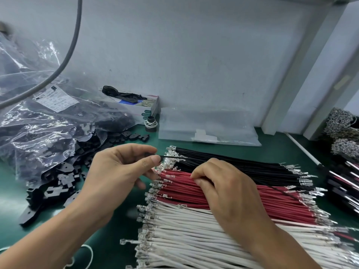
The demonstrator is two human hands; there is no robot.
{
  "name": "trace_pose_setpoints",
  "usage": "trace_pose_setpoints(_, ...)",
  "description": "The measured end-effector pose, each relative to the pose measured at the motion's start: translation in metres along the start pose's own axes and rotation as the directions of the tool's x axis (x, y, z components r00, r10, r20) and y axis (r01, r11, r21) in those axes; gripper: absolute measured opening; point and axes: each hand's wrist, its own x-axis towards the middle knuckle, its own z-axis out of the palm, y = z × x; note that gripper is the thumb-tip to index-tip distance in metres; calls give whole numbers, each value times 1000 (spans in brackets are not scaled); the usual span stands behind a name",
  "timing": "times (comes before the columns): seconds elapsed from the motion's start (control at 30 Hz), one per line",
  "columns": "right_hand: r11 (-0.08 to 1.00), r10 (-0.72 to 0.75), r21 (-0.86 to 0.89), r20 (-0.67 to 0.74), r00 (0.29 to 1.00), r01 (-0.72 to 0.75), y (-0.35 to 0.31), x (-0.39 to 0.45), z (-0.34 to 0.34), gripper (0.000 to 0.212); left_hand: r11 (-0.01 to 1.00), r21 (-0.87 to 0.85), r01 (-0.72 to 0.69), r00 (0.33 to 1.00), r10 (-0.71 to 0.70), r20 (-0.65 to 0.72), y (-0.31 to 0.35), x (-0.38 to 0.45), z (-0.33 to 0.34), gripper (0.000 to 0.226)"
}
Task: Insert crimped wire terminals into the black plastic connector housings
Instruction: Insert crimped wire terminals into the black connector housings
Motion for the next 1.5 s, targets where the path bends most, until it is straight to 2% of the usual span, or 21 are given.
trace_pose_setpoints(0.17, 976, 30, 215, -41, 999, -21, 6, -1, -11, 18, 990, -108, 88, 995, -83, 57, 4, -1, 0, 41)
trace_pose_setpoints(0.43, 963, 46, 271, -163, 985, 0, -3, -3, -11, 14, 950, -187, 249, 948, -200, 246, 4, -2, 0, 37)
trace_pose_setpoints(0.53, 960, 54, 278, -167, 985, -5, -4, -4, -10, 14, 943, -193, 269, 939, -213, 271, 4, -2, -2, 48)
trace_pose_setpoints(0.73, 949, 67, 316, -209, 976, 3, -4, -4, -12, 5, 935, -201, 292, 927, -224, 301, 3, -1, -2, 48)
trace_pose_setpoints(1.1, 955, 56, 294, -265, 963, 25, -7, -2, -9, 8, 915, -229, 331, 911, -248, 329, 6, -1, -2, 49)
trace_pose_setpoints(1.33, 979, -128, 118, -266, 955, 164, -6, -1, -17, 11, 912, -209, 353, 896, -265, 357, 7, -2, -3, 48)
trace_pose_setpoints(1.5, 977, -156, 101, -276, 949, 189, -13, 0, -13, 21, 903, -207, 376, 884, -284, 370, 4, -6, 1, 48)
